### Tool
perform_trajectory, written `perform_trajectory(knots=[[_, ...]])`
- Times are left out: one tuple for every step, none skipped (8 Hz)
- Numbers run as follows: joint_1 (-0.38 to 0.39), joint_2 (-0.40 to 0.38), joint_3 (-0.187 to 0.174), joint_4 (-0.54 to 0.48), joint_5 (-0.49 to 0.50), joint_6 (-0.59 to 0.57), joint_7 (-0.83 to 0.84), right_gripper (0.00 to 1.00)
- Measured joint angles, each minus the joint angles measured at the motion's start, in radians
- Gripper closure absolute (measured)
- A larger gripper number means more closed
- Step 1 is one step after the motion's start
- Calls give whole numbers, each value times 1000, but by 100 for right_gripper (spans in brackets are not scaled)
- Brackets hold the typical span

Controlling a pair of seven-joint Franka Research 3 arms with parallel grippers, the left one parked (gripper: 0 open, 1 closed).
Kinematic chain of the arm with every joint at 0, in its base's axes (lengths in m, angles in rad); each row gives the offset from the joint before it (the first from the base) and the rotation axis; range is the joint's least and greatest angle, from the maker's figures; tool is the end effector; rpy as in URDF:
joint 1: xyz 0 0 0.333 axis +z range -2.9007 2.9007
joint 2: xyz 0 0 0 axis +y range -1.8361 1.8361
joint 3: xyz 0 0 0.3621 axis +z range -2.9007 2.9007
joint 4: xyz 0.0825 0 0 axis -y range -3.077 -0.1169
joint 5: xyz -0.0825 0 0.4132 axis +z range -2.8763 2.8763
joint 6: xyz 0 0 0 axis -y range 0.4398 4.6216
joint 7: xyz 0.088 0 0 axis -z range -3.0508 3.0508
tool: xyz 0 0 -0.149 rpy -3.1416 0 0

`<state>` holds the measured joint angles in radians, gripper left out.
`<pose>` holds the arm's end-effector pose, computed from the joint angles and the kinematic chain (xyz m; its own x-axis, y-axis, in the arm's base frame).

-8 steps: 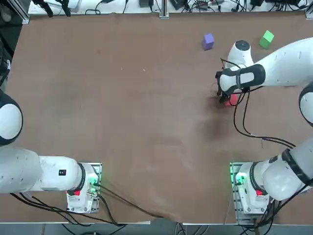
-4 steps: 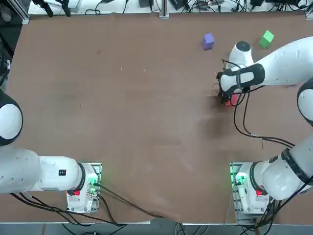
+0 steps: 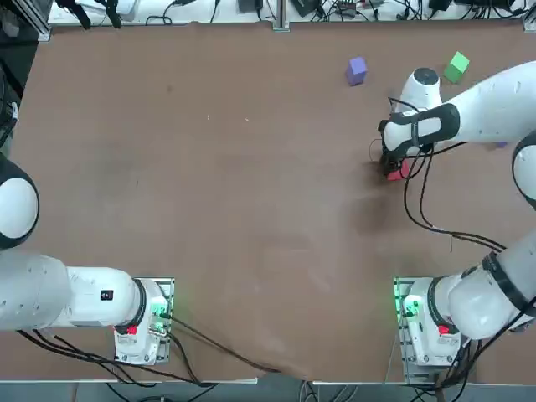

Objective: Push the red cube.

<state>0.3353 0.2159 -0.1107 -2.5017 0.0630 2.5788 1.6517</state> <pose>0.4588 0.1024 0.1673 0.0895 -0.9959 0.0087 -0.9868 -0.0875 0.1362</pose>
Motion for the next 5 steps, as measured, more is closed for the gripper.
perform_trajectory(knots=[[-22,0,0,0,0,0,-8,68],[-46,0,-1,0,0,-2,-24,71],[-71,0,-1,0,0,-5,-47,71],[-98,0,-2,0,0,-6,-72,71],[-124,0,-3,0,0,-6,-100,70]])
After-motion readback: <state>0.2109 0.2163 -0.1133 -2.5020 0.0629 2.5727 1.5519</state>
